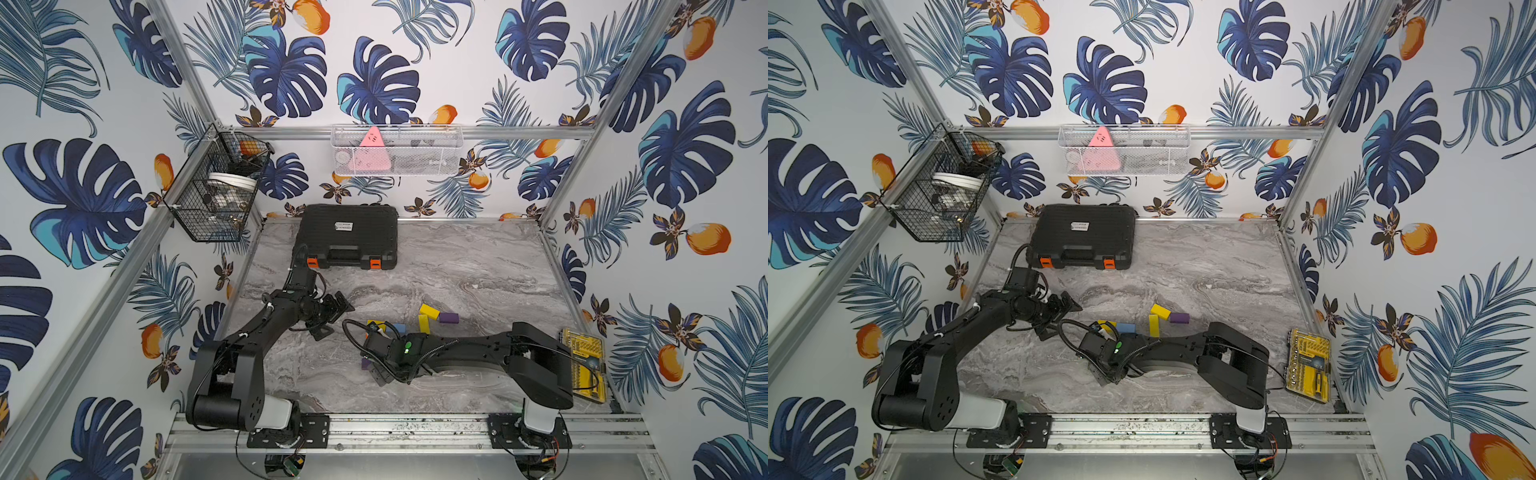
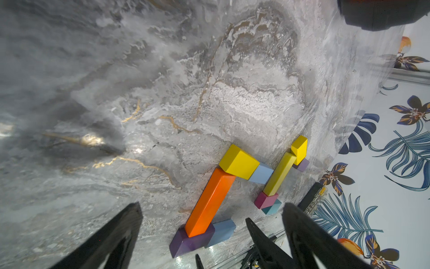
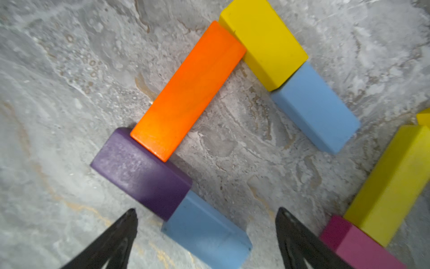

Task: Assemble the letter c with building blocks
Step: Adjust the building block at the center of the board.

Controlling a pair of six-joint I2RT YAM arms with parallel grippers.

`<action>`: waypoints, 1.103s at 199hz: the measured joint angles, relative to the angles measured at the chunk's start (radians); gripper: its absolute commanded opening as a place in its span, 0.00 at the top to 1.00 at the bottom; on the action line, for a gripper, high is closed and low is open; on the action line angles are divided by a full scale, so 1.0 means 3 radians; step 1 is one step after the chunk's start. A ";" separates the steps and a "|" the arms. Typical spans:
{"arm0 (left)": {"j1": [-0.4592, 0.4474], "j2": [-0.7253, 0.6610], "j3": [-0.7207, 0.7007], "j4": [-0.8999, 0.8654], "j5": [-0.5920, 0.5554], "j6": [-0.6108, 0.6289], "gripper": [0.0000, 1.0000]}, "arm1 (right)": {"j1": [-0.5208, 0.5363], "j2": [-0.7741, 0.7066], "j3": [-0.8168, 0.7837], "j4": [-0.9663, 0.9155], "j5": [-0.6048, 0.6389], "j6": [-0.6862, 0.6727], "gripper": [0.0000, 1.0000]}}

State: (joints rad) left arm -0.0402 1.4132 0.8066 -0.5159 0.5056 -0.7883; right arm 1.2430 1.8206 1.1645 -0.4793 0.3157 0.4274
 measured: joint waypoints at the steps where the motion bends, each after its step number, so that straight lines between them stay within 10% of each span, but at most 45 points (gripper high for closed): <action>1: -0.0003 -0.0003 -0.0005 0.0001 0.0000 0.0000 0.01 | 0.0000 -0.0006 -0.0001 0.0001 -0.0001 0.0003 0.06; 220: -0.1016 -0.0121 -0.0404 0.0287 -0.0304 -0.0439 0.01 | -0.0736 -0.1437 -0.1049 -0.0380 -0.0142 0.1200 0.08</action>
State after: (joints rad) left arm -0.3450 1.3769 0.6853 -0.4297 0.4145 -0.9199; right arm 1.0222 1.3895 0.8497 -0.5934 0.2729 0.7876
